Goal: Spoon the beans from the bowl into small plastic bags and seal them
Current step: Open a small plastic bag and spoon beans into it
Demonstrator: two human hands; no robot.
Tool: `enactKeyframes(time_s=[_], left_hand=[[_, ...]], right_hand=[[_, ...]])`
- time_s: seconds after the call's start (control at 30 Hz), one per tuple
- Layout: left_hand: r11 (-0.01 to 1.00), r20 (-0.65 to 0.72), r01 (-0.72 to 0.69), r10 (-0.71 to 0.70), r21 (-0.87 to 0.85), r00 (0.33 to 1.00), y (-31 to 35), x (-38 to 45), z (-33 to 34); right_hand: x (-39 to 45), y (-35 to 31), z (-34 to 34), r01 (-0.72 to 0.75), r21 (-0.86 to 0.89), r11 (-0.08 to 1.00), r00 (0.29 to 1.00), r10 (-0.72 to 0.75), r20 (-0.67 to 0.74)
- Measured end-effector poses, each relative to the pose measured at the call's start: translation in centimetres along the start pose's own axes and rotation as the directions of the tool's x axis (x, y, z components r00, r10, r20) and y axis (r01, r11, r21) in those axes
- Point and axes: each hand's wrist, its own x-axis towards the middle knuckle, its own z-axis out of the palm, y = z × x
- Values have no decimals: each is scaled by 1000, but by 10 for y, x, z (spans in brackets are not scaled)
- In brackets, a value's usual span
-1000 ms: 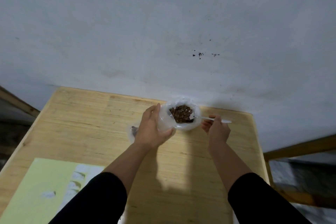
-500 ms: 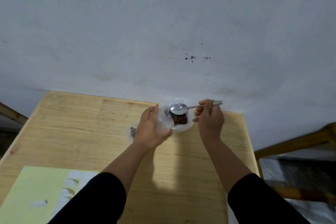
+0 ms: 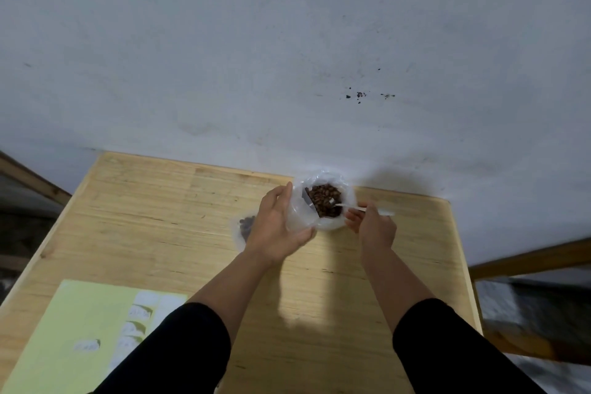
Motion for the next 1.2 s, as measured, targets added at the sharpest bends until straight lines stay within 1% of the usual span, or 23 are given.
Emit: enactKeyframes(time_s=[0.03, 0.1, 0.3, 0.43, 0.5, 0.57, 0.6, 0.67, 0.7, 0.73, 0.77, 0.8, 0.87, 1.0, 1.13, 1.2], left_hand=[[1000, -1, -1, 1, -1, 1000, 0, 0, 0], [1000, 2, 5, -5, -3, 1000, 0, 0, 0], [1000, 1, 9, -9, 9, 1000, 1, 1, -2], [1000, -17, 5, -5, 15, 1000, 3, 4, -3], [1000, -21, -2, 2, 14, 1000, 5, 6, -3], [1000, -24, -7, 7, 7, 1000, 8, 7, -2], [1000, -29, -9, 9, 8, 1000, 9, 7, -1], [1000, -44, -9, 9, 4, 999, 11, 8, 1], [1000, -52, -7, 7, 0, 999, 11, 8, 1], [1000, -61, -7, 7, -1, 998, 12, 8, 1], [1000, -72, -8, 7, -4, 997, 12, 9, 0], [1000, -87, -9, 7, -16, 996, 12, 9, 0], [998, -119, -9, 2, -62, 993, 13, 10, -3], [992, -156, -8, -12, -124, 988, 14, 12, -5], [992, -170, -17, -5, -128, 985, 14, 12, -4], [992, -172, -22, 0, -127, 985, 15, 11, -2]], right_hand=[[3, -1, -2, -32, 45, 998, 999, 32, -1], [6, -4, -8, -49, 92, 995, 999, 49, 7], [4, -22, -20, 9, 144, 990, 999, -15, 47], [-5, -35, -20, 79, 124, 989, 991, -92, 101], [-13, -41, -18, 168, 50, 985, 971, -174, 162], [-25, -46, -16, 343, -88, 935, 915, -311, 259], [-32, -48, -15, 439, -144, 887, 868, -378, 322], [-45, -52, -13, 590, -195, 783, 771, -475, 423], [-48, -53, -12, 636, -205, 744, 738, -509, 443], [-50, -54, -12, 665, -215, 715, 719, -534, 446], [-51, -56, -12, 675, -226, 702, 714, -546, 437], [-51, -57, -14, 670, -234, 705, 722, -544, 428], [-49, -60, -21, 624, -230, 747, 753, -497, 431], [-47, -60, -44, 527, -212, 823, 784, -375, 495], [-47, -53, -64, 519, -246, 819, 760, -309, 571], [-48, -47, -71, 486, -261, 834, 751, -246, 612]])
